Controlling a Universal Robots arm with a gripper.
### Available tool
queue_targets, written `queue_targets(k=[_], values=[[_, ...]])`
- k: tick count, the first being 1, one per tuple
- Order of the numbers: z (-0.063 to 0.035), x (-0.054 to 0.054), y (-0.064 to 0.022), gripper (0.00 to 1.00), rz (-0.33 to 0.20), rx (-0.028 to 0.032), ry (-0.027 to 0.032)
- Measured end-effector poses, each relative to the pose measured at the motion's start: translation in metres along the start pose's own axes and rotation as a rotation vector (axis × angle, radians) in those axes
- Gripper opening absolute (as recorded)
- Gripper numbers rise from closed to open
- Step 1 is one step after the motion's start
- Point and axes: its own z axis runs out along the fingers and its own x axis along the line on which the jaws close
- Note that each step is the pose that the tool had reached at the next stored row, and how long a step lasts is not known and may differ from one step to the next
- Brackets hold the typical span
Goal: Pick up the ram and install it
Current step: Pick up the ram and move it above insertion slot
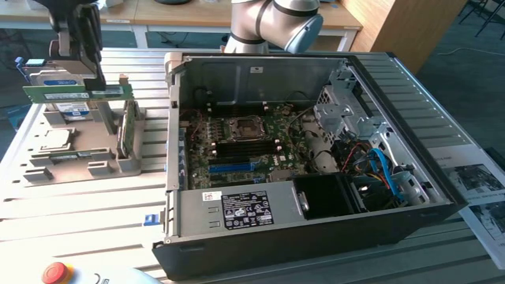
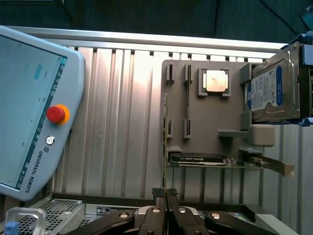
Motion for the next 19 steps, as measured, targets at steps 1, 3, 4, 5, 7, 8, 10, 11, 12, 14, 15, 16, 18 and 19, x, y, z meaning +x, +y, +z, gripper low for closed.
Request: queue_targets(k=[1,3,4,5,7,8,10,11,12,14,15,16,18,19], values=[[-0.0001,0.000,-0.0013,0.12,0.002,-0.0003,0.0000],[-0.0002,0.001,-0.0039,0.12,0.004,-0.0014,-0.0002],[-0.0003,0.001,-0.0052,0.12,0.004,-0.0027,-0.0004],[-0.0007,0.001,-0.0065,0.12,0.004,-0.0052,-0.0004],[-0.0016,0.002,-0.0092,0.12,0.004,-0.0117,-0.0006],[-0.0021,0.003,-0.0104,0.12,0.004,-0.0151,-0.0008],[-0.0026,0.004,-0.0131,0.12,0.004,-0.0212,-0.0010],[-0.0027,0.004,-0.0147,0.12,0.004,-0.0237,-0.0012],[-0.0028,0.005,-0.0162,0.12,0.004,-0.0263,-0.0012],[-0.0029,0.005,-0.0173,0.12,0.004,-0.0270,-0.0012],[-0.0029,0.005,-0.0173,0.12,0.004,-0.0271,-0.0011],[-0.0029,0.005,-0.0173,0.12,0.004,-0.0271,-0.0013],[-0.0029,0.005,-0.0174,0.12,0.004,-0.0271,-0.0011],[-0.0029,0.005,-0.0176,0.12,0.004,-0.0271,-0.0012]])
